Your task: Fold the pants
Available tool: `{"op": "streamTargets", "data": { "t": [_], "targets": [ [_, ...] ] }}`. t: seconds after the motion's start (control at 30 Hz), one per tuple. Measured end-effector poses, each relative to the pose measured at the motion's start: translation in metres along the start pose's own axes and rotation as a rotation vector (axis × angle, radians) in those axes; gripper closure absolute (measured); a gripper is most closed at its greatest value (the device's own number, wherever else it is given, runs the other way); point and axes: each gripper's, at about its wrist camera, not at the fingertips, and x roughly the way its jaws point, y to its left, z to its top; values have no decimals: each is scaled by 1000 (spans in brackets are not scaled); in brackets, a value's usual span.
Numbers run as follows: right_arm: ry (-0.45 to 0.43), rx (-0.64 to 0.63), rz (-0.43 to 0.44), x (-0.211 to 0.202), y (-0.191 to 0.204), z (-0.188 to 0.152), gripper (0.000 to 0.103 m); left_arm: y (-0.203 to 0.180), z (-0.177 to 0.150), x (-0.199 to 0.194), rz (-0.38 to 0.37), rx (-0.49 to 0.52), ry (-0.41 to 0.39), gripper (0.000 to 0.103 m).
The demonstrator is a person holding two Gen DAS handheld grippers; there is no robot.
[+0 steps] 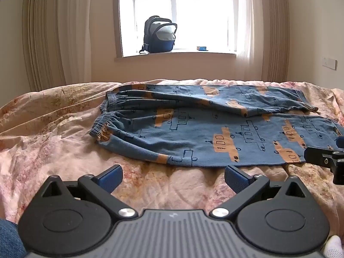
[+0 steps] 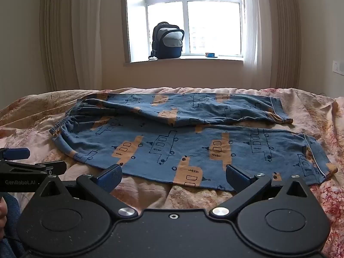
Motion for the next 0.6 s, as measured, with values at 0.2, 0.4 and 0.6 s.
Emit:
{"op": "streamTargets", "data": {
  "t": [0.2,0.4,0.6],
  "targets": [
    [2,2,4,-1,0,0,0,0,0,0,1,2,1,0],
    [-2,1,2,-1,0,0,0,0,0,0,1,4,2,0],
    [-4,0,1,-1,0,0,0,0,0,0,2,3,2,0]
  ]
}}
